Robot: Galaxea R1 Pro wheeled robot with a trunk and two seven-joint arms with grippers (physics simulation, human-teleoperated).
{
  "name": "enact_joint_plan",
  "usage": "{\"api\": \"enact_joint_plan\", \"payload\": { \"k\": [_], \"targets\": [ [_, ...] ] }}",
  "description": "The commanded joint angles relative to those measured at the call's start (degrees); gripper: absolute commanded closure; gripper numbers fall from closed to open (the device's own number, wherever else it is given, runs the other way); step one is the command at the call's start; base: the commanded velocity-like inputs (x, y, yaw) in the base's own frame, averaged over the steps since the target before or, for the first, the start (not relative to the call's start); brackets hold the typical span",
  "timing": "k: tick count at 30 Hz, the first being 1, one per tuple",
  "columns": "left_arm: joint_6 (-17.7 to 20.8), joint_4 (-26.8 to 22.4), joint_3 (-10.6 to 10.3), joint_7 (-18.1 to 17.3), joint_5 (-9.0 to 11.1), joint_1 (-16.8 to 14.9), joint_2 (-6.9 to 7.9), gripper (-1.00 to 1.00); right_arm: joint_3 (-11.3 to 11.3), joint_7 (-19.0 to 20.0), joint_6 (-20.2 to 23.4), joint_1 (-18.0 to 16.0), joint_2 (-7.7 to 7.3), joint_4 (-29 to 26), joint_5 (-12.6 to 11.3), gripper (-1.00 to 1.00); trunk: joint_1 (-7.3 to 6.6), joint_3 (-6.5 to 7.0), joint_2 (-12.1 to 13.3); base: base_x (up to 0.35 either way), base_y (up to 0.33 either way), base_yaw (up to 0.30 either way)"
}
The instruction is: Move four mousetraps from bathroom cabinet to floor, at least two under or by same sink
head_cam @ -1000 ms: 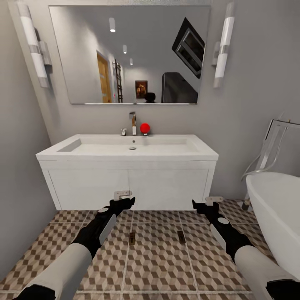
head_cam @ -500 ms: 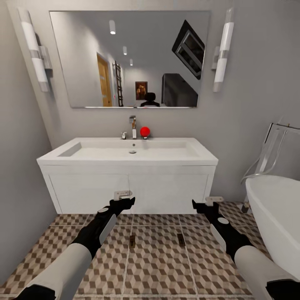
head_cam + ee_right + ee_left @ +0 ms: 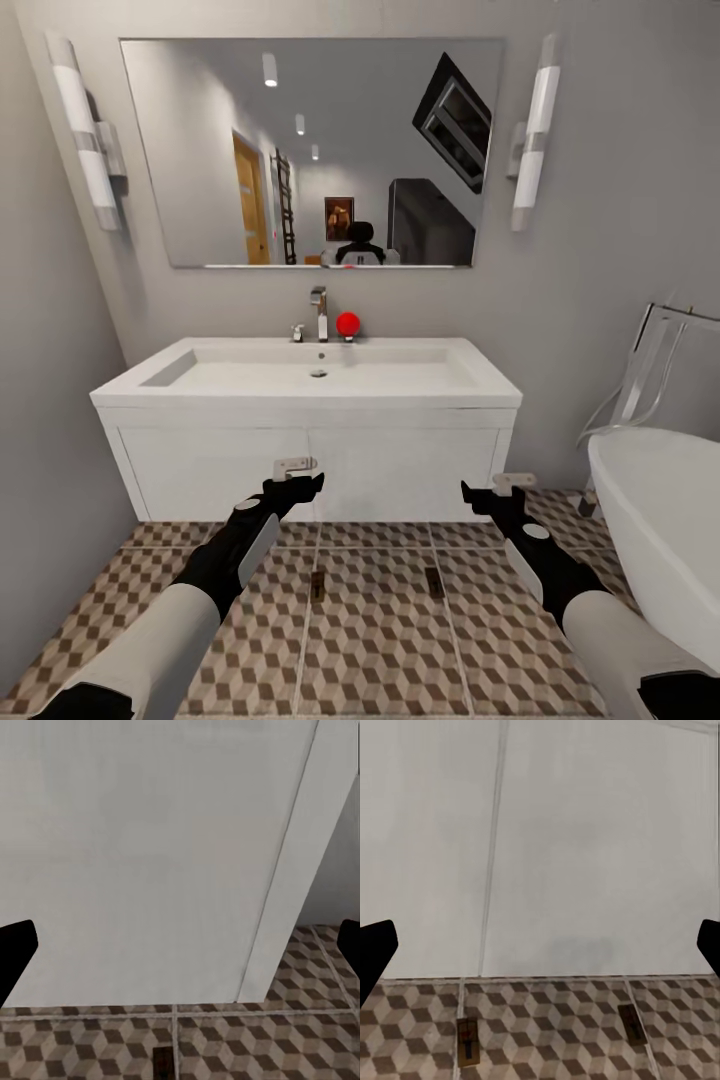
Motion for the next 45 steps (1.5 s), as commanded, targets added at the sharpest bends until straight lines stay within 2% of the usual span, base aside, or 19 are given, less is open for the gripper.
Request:
{"api": "enact_joint_plan", "payload": {
  "k": [1,11,18,27,31,33,39,45],
  "targets": [
    [0.0,0.0,0.0,0.0,0.0,0.0,0.01,-1.00,0.0,0.0,0.0,0.0,-0.01,0.0,0.0,-1.00,-0.23,0.18,0.4,0.000,0.000,0.000],
    [0.0,0.1,0.3,0.0,-0.2,0.0,0.06,-1.00,0.0,0.2,0.1,0.1,-0.03,0.3,-0.3,-1.00,-2.42,1.98,4.4,0.000,0.000,0.000],
    [0.0,1.6,0.4,0.1,-0.3,0.3,0.78,-1.00,0.0,0.3,0.1,0.1,-0.04,3.7,-0.3,-1.00,-3.96,3.24,7.2,0.000,0.000,0.000],
    [-0.6,10.5,0.4,0.1,-0.3,0.4,2.61,-1.00,0.0,0.3,0.0,0.3,-0.04,11.7,-0.1,-1.00,-5.94,4.85,10.8,0.000,0.000,0.000],
    [-3.2,14.8,0.4,0.1,-0.1,0.4,3.73,-1.00,0.0,0.4,-0.1,0.3,-0.04,14.7,-0.1,-1.00,-6.82,5.57,12.4,0.000,0.000,0.000],
    [-6.0,17.7,0.5,0.1,-0.1,0.4,4.28,-1.00,0.0,0.4,-0.1,0.3,-0.04,16.2,0.0,-1.00,-7.25,5.93,13.3,0.000,0.000,0.000],
    [-9.6,22.0,0.5,0.2,0.0,0.4,4.66,-1.00,0.0,0.4,-0.4,0.4,-0.04,18.1,0.2,-1.00,-8.57,7.01,15.7,0.000,0.000,0.000],
    [-10.6,23.8,0.5,1.1,0.0,0.4,4.82,-1.00,0.0,0.4,-0.8,0.4,-0.04,19.5,0.3,-1.00,-8.57,7.01,15.7,0.000,0.000,0.000]
  ]
}}
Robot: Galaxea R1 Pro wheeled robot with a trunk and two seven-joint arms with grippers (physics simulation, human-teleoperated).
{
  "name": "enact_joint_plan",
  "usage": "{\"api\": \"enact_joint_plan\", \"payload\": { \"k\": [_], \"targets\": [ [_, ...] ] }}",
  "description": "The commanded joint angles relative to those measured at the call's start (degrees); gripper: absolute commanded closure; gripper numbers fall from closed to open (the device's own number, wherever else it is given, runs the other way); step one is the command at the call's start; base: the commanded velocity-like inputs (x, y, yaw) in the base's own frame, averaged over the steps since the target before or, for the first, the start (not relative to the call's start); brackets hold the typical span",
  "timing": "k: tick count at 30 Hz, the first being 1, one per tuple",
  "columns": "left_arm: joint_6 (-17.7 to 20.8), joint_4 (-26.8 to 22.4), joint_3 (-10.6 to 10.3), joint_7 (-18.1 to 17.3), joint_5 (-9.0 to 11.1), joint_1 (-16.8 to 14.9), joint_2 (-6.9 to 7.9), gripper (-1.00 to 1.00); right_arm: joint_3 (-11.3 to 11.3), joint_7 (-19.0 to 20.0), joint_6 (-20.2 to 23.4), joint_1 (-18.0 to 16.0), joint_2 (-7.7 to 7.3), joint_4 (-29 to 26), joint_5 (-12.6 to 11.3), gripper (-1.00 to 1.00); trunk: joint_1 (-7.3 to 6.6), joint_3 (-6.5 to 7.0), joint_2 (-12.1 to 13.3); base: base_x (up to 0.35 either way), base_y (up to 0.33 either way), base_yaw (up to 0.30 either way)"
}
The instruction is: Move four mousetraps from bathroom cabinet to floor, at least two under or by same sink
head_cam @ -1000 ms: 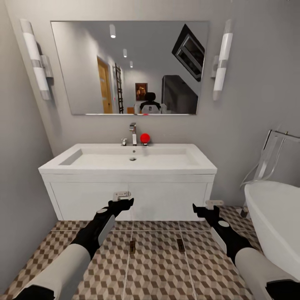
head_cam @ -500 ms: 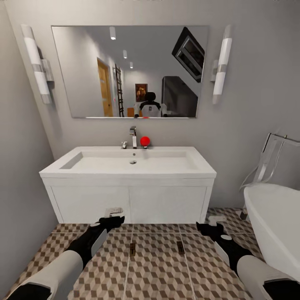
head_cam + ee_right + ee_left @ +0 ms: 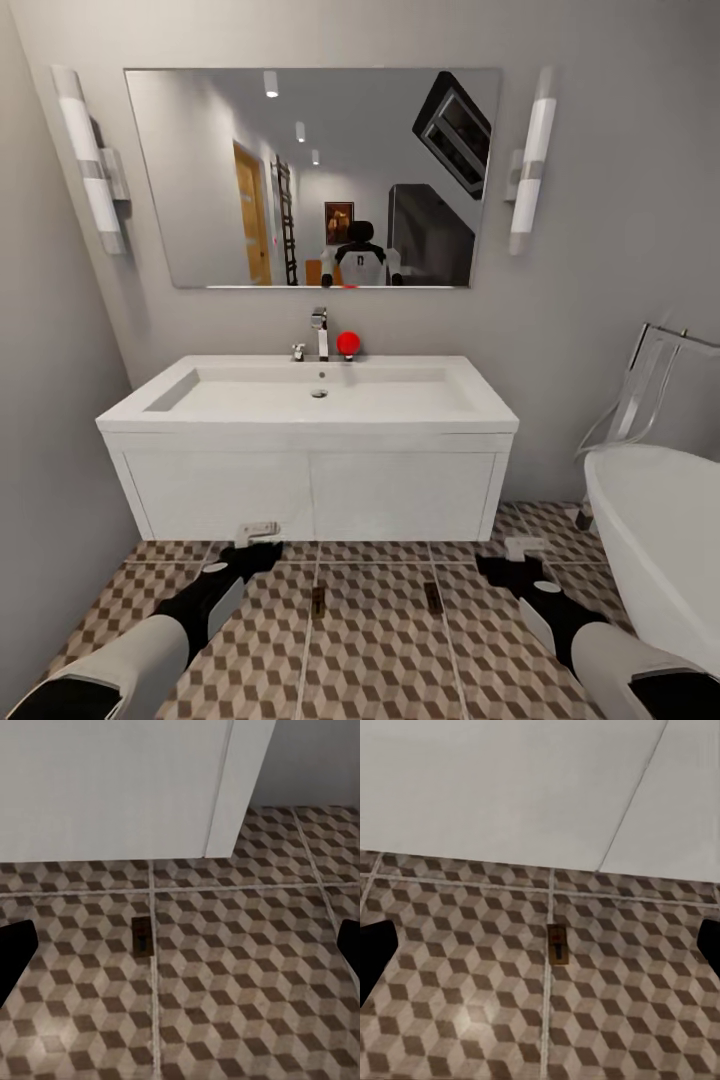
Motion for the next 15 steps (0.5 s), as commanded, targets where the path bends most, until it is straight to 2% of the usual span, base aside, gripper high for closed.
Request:
{"api": "enact_joint_plan", "payload": {
  "k": [1,7,10,15],
  "targets": [
    [0.0,0.2,0.0,0.3,0.0,0.0,0.01,-1.00,0.0,0.0,0.0,0.0,0.00,0.2,0.0,-1.00,0.00,0.00,0.0,0.000,0.000,0.000],
    [-0.3,3.1,0.0,3.7,0.0,0.0,-0.21,-1.00,0.0,0.0,-0.1,0.1,0.00,1.9,0.1,-1.00,-1.10,0.90,2.0,0.000,0.000,0.000],
    [-0.8,5.1,-0.1,6.0,0.1,0.0,-0.30,-1.00,0.0,0.1,-0.2,0.1,0.00,3.4,0.7,-1.00,-1.76,1.44,3.2,0.000,0.000,0.000],
    [-3.4,7.7,-0.1,7.1,0.1,0.1,-0.02,-1.00,0.0,0.1,-1.6,0.1,-0.02,4.7,2.4,-1.00,-2.86,2.33,5.2,0.000,0.000,0.000]
  ]
}}
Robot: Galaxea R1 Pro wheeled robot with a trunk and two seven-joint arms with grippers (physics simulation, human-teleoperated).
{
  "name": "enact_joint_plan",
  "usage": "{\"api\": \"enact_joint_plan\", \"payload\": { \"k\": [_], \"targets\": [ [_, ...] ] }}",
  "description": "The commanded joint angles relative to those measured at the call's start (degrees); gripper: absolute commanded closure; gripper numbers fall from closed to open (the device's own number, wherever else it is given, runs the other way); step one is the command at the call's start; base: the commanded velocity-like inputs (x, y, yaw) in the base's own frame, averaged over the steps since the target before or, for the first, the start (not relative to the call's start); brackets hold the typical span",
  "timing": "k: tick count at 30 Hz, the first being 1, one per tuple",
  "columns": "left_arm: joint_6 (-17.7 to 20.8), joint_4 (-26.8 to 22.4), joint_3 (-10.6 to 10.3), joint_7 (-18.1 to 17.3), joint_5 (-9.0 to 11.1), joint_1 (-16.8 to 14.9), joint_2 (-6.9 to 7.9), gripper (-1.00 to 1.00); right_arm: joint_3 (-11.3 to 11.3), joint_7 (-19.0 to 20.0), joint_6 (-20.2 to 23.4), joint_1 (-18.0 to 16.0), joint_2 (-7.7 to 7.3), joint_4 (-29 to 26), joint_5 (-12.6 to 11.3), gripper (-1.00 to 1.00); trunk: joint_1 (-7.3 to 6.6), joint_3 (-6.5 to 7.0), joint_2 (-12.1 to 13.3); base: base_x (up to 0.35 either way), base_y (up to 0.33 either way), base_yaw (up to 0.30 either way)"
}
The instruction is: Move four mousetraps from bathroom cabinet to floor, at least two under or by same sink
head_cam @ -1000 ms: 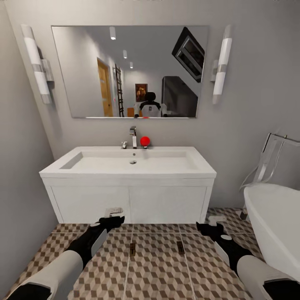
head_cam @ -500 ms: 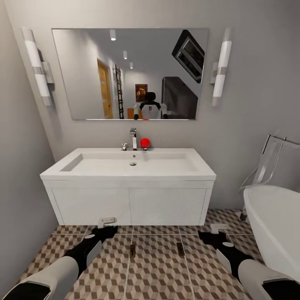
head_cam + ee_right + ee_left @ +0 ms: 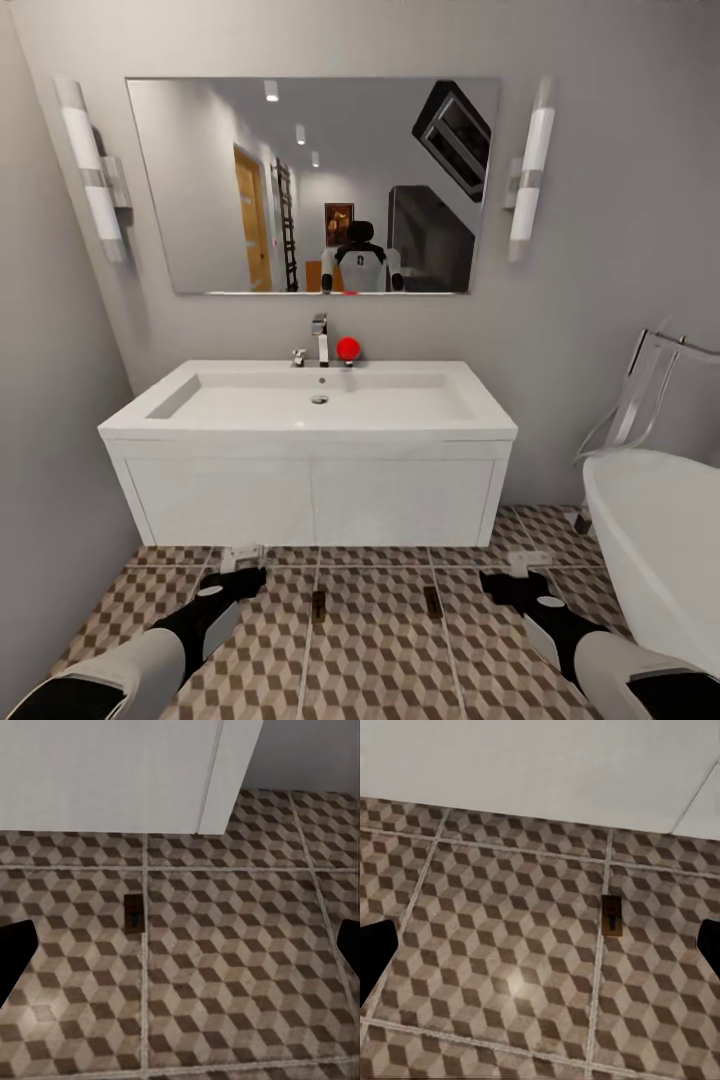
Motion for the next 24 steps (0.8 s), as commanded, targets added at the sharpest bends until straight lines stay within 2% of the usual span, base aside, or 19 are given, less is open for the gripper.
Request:
{"api": "enact_joint_plan", "payload": {
  "k": [1,4,9,24],
  "targets": [
    [-0.7,0.8,0.0,0.1,0.0,0.0,0.03,-1.00,0.0,0.0,-0.4,0.0,-0.01,0.3,0.4,-1.00,-0.23,0.19,0.4,0.000,0.000,0.000],
    [-3.6,3.6,0.0,0.2,0.1,0.0,-0.03,-1.00,0.0,0.0,-1.6,0.0,-0.03,1.3,1.4,-1.00,-0.89,0.72,1.6,0.000,0.000,0.000],
    [-6.0,5.7,0.0,0.1,0.2,0.1,-0.30,-1.00,0.0,-0.1,-2.4,0.0,-0.02,2.5,2.0,-1.00,-1.98,1.62,3.6,0.000,0.000,0.000],
    [-7.0,6.5,0.0,0.2,0.3,0.2,-1.75,-1.00,0.0,-0.1,-2.7,0.0,0.01,3.3,2.0,-1.00,-5.28,4.32,9.6,0.000,0.000,0.000]
  ]
}}
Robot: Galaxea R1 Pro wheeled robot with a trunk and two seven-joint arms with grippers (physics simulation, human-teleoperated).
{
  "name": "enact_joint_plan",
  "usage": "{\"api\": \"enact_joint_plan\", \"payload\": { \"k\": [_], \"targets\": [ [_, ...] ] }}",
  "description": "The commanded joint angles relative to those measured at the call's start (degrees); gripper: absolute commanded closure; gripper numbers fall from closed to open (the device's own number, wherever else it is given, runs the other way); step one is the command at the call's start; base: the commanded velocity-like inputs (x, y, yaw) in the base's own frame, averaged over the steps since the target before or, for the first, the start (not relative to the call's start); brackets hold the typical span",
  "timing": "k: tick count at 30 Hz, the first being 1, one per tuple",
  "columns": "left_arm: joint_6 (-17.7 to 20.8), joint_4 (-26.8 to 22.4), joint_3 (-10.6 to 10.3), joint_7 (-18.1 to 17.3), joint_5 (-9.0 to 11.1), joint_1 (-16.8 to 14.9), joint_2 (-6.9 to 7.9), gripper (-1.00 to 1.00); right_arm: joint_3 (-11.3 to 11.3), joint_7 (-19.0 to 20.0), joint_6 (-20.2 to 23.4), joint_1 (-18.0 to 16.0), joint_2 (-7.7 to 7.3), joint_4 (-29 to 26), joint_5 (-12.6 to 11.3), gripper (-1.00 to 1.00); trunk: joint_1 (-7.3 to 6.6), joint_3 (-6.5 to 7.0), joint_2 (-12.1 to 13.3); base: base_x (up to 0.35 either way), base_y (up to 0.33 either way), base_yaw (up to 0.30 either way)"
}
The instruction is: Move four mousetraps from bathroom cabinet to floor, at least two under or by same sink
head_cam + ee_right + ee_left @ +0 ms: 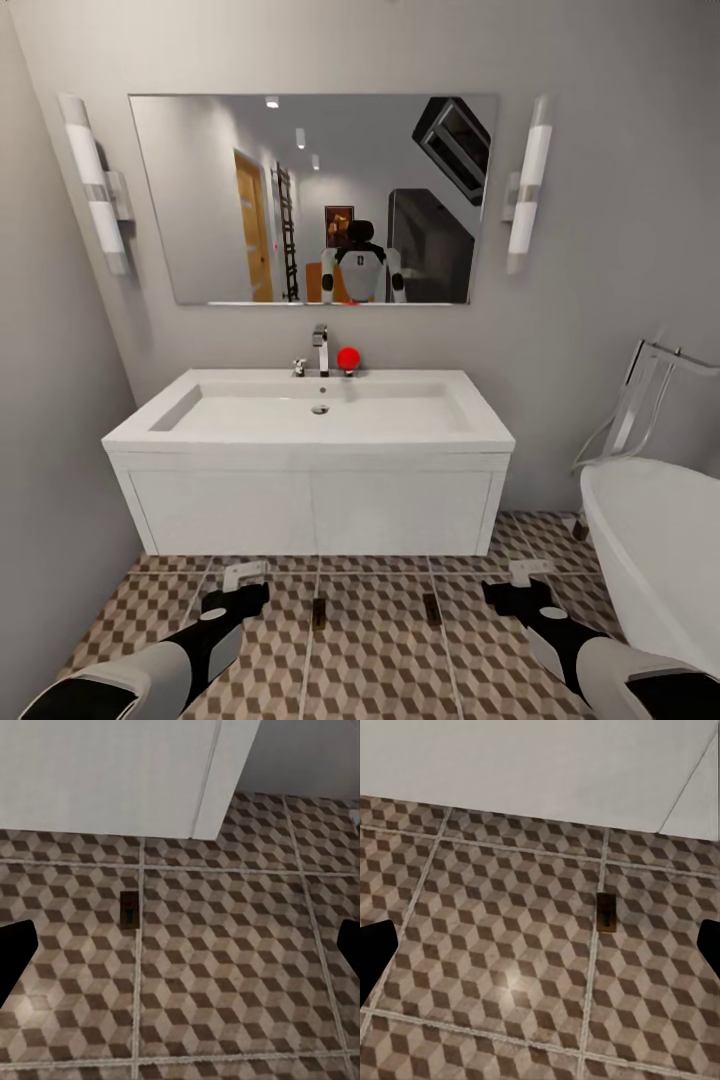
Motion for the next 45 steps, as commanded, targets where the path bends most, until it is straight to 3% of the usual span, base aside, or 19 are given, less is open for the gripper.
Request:
{"api": "enact_joint_plan", "payload": {
  "k": [1,34,45],
  "targets": [
    [0.0,0.0,0.0,0.1,0.0,0.0,-0.04,-1.00,0.0,0.0,0.0,0.0,0.02,0.0,0.0,-1.00,-0.23,0.18,0.4,0.000,0.000,0.000],
    [0.4,0.1,0.0,0.3,-0.1,0.1,-0.11,-1.00,-0.1,0.0,0.0,0.1,0.81,0.0,-0.1,-1.00,-7.48,6.11,13.7,0.000,0.000,-0.001],
    [0.5,0.1,0.0,0.3,-0.1,0.0,-0.11,-1.00,-0.1,0.0,0.0,0.1,0.89,0.0,-0.1,-1.00,-9.89,8.08,18.1,0.000,0.000,-0.169]
  ]
}}
